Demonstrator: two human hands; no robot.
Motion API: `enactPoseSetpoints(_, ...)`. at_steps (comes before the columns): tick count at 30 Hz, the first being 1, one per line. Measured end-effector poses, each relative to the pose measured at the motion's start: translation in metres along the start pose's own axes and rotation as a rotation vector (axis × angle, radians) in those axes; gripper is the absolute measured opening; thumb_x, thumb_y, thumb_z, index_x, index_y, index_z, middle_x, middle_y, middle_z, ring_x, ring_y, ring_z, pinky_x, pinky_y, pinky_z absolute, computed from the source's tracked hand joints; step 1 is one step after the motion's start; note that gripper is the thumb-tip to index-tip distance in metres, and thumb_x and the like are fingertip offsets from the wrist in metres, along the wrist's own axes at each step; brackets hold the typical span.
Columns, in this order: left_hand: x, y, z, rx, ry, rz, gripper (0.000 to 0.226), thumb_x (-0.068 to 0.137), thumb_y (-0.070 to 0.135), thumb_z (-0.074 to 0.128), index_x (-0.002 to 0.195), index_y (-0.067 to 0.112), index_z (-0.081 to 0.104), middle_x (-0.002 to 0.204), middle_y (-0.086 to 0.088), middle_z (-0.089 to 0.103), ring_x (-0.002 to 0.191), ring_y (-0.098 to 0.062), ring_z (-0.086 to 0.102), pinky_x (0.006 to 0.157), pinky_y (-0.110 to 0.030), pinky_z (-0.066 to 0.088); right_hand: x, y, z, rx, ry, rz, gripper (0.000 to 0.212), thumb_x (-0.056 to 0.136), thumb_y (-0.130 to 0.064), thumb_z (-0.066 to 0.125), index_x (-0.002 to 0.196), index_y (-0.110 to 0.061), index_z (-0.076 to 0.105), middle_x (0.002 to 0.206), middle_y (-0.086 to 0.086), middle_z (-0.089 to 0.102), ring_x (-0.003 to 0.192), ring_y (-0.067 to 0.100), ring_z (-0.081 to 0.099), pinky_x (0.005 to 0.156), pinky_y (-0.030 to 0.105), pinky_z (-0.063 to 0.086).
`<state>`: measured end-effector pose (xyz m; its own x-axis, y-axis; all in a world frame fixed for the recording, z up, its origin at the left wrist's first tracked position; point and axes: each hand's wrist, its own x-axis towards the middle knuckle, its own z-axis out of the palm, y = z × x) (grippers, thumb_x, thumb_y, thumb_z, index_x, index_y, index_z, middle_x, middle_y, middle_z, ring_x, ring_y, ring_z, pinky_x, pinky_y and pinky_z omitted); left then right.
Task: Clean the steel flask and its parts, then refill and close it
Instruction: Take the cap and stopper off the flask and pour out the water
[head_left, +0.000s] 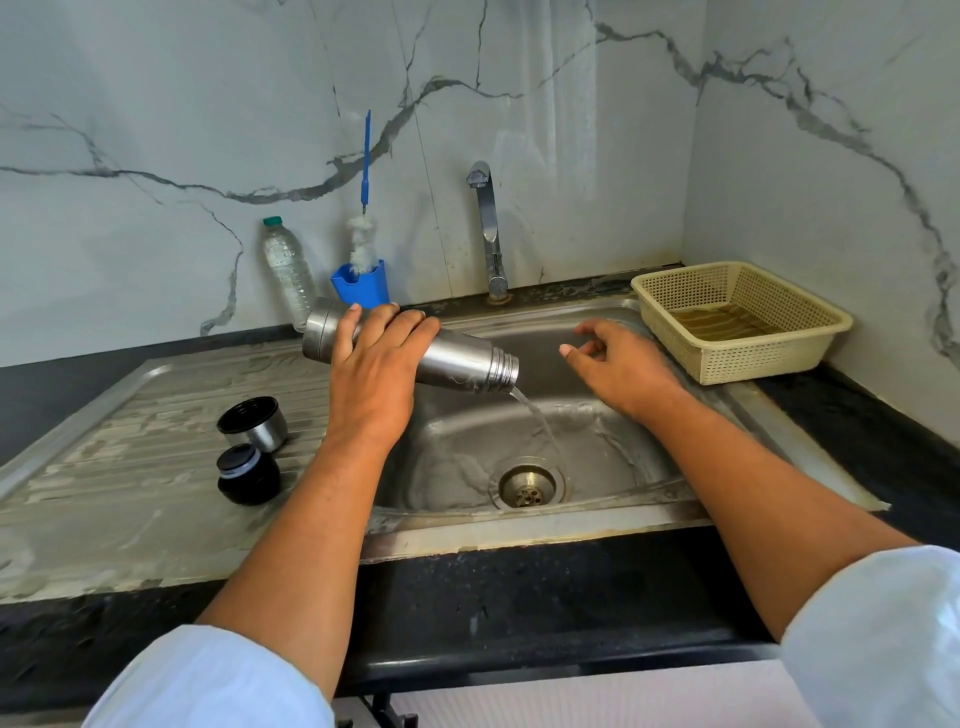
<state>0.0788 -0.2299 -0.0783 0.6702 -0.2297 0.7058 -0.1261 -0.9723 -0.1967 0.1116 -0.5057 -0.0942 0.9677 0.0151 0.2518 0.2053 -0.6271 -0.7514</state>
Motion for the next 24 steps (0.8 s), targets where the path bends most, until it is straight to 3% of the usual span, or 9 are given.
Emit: enactPoseSetpoints(24,-0.0013,0.0011,-0.0022,0.007,-0.023,-0.046,0.064,0.081,-0.002,0.062,0.140,0.023,0.058,0.144,0.000,0.058,0.141,-0.028,0.043,0.125,-0.048,0.009,0.0005,-0.0002,0.0032,-0.039,-0.021,-0.002,0.050,0.099,-0.043,0.060,0.143,-0.019,0.051,0.109,-0.006,0.062,0.101,0.012,0.058,0.082,0.026,0.044)
